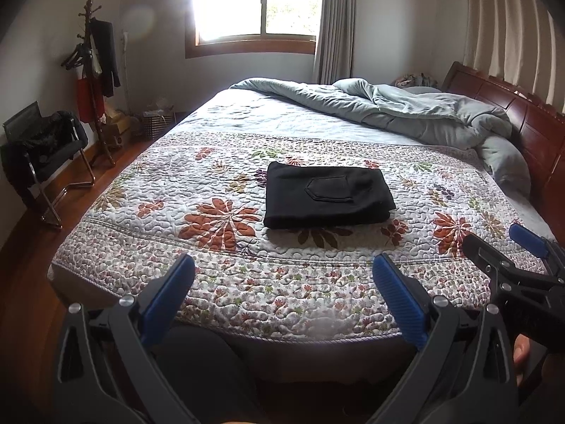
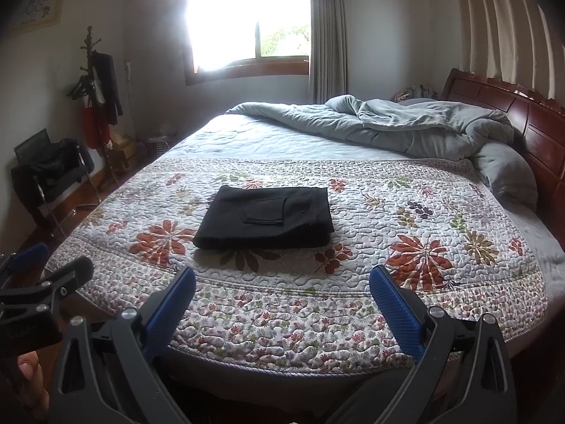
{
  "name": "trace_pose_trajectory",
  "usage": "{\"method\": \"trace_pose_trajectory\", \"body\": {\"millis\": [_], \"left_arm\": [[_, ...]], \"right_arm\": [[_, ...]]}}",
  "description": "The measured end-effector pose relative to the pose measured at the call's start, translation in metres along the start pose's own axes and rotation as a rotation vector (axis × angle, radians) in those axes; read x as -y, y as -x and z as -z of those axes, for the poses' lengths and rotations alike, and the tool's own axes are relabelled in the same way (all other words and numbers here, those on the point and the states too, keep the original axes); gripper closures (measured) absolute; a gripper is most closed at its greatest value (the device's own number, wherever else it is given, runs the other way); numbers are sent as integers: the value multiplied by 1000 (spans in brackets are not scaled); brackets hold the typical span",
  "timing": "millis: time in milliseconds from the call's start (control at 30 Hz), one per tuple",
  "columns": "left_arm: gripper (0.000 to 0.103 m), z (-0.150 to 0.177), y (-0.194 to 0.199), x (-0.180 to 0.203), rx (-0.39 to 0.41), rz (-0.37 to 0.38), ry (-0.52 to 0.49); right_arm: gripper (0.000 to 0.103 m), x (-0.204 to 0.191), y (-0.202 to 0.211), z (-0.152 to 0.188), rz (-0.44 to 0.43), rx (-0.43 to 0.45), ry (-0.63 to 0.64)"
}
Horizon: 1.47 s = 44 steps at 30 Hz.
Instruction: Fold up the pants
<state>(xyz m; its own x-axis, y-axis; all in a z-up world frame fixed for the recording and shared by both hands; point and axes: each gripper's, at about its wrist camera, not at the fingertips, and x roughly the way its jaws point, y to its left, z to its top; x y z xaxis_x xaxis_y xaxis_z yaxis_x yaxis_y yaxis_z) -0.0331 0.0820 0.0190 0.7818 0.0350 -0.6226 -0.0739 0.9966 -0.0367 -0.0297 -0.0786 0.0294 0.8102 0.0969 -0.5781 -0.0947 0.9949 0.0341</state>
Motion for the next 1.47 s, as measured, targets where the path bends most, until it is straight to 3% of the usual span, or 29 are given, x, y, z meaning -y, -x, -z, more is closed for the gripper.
{"method": "trace_pose_trajectory", "body": {"millis": [1467], "left_arm": [[3, 5, 3, -6, -18, -20, 9]], "right_arm": [[4, -1, -1, 5, 2, -13, 5]]}}
